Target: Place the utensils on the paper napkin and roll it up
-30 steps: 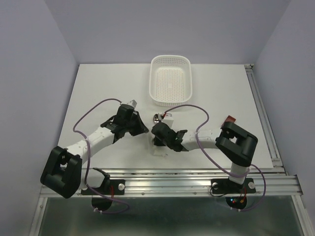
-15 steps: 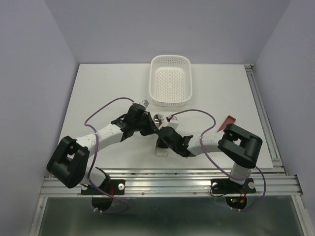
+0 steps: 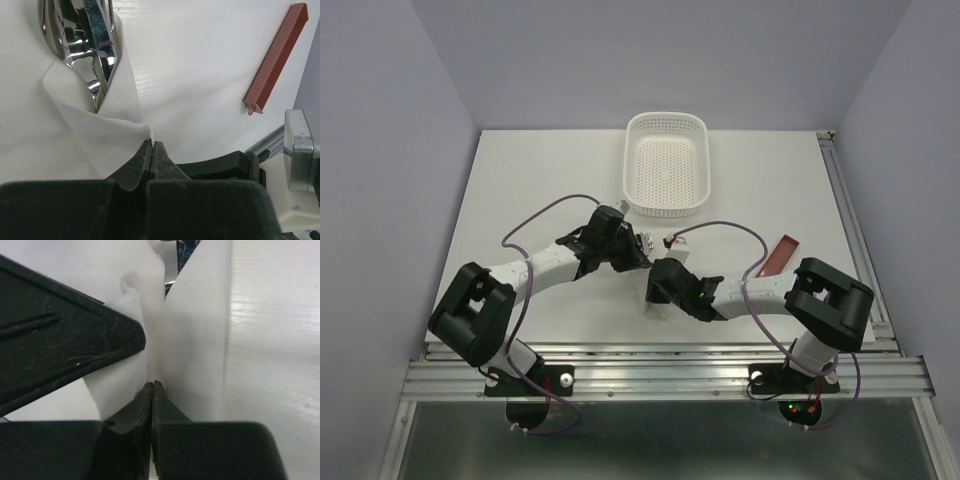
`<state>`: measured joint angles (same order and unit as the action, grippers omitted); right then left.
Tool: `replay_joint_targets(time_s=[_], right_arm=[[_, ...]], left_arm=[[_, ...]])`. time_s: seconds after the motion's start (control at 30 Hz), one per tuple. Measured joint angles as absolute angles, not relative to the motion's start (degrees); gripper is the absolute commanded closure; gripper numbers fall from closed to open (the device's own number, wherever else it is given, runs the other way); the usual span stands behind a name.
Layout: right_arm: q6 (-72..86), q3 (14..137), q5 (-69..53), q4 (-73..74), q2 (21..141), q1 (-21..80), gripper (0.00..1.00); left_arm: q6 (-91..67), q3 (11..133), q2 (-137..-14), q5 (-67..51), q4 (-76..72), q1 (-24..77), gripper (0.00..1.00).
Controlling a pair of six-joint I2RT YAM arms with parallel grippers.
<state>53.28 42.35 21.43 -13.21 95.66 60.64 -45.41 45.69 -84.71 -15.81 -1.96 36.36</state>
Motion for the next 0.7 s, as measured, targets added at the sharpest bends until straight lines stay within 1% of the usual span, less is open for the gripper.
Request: replay_joint_targets(time_s=[0.3, 0.43, 0.6, 0.7], right_arm=[[52.7, 41.8, 22.7, -7.6, 89.2, 60.8, 0.97], [52.9, 39.4, 23.0, -7.3, 86.8, 60.8, 0.97], [53.8, 35.8, 21.7, -7.9, 86.7, 60.8, 0.98], [54.0, 33.6, 20.7, -11.0, 86.5, 60.8, 0.98]], left_arm=[[-44.0, 46.6, -85.1, -15.7, -2.0, 36.4, 1.00], [-43.9, 46.7, -85.6, -15.6, -2.2, 36.6, 1.00], [-43.7, 47.4, -87.6, -15.7, -2.5, 37.2, 1.00], [-43.5, 48.6, -89.2, -15.7, -2.9, 38.2, 1.00]])
